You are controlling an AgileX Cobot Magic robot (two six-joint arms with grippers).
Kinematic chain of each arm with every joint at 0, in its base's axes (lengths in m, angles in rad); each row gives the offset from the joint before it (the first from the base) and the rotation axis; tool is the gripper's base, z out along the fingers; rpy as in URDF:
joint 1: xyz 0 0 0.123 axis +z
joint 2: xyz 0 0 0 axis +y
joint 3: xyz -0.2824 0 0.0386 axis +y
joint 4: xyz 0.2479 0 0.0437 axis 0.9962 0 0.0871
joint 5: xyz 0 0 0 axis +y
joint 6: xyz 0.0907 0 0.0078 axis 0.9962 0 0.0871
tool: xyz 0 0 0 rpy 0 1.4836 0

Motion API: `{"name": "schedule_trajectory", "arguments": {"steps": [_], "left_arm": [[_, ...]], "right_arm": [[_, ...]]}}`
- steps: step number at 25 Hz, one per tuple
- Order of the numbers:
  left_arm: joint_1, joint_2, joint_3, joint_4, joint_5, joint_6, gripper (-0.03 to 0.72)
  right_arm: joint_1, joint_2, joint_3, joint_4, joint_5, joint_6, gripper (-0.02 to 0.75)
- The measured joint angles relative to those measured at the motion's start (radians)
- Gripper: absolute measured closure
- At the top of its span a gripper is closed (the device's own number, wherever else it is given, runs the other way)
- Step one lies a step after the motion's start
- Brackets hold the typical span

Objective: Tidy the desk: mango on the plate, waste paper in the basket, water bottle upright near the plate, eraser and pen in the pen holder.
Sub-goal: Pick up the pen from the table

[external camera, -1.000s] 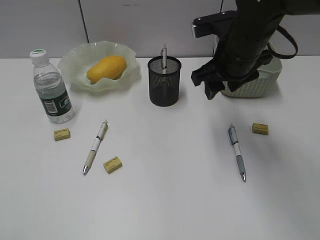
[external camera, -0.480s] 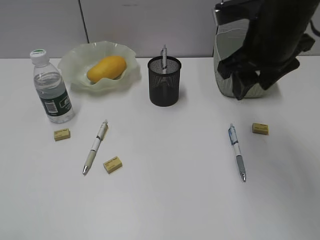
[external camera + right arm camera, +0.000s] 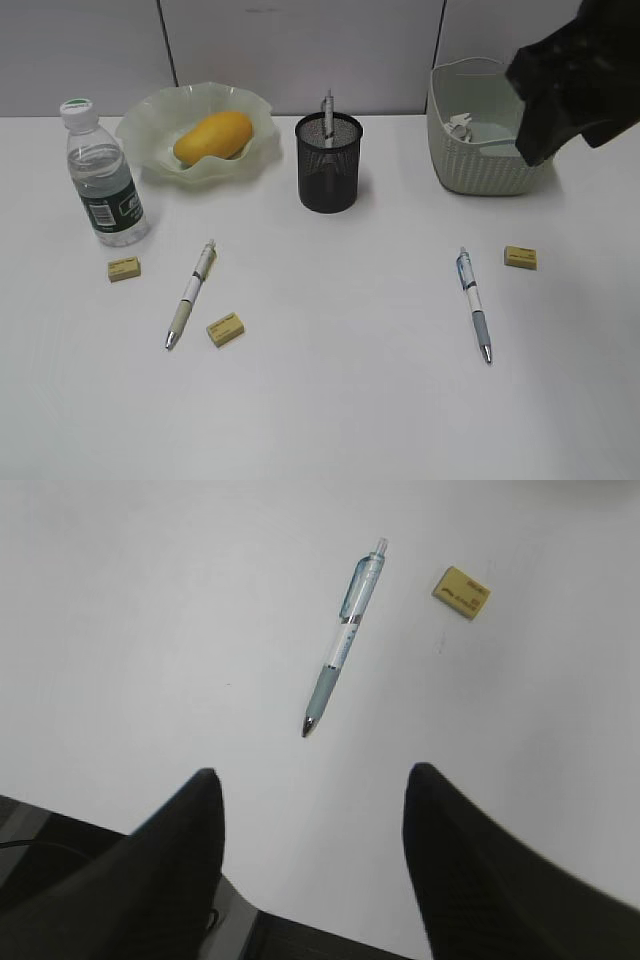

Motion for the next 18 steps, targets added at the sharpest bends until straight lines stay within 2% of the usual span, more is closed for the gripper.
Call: {"name": "schedule_trajectory", "arguments": {"steps": [5, 10, 12, 18], "left_arm": [[0.0, 0.0, 0.0, 0.0, 0.0, 0.0, 0.284], [0.0, 0.0, 0.0, 0.0, 0.0, 0.0, 0.284], [0.0, 0.0, 0.0, 0.0, 0.0, 0.0, 0.284], [0.0, 0.0, 0.0, 0.0, 0.0, 0.0, 0.286]], "right_arm": [[0.0, -0.17, 0.135, 0.013, 0.001, -0.001, 0.277], [0.0, -0.379, 0.326, 0.017, 0.003, 0.004, 0.159], [0.0, -0.468, 0.392, 0.017, 0.003, 0.004, 0.135], [0.0, -0.777, 0.582, 0.021, -0.053, -0.007, 0.145]]}}
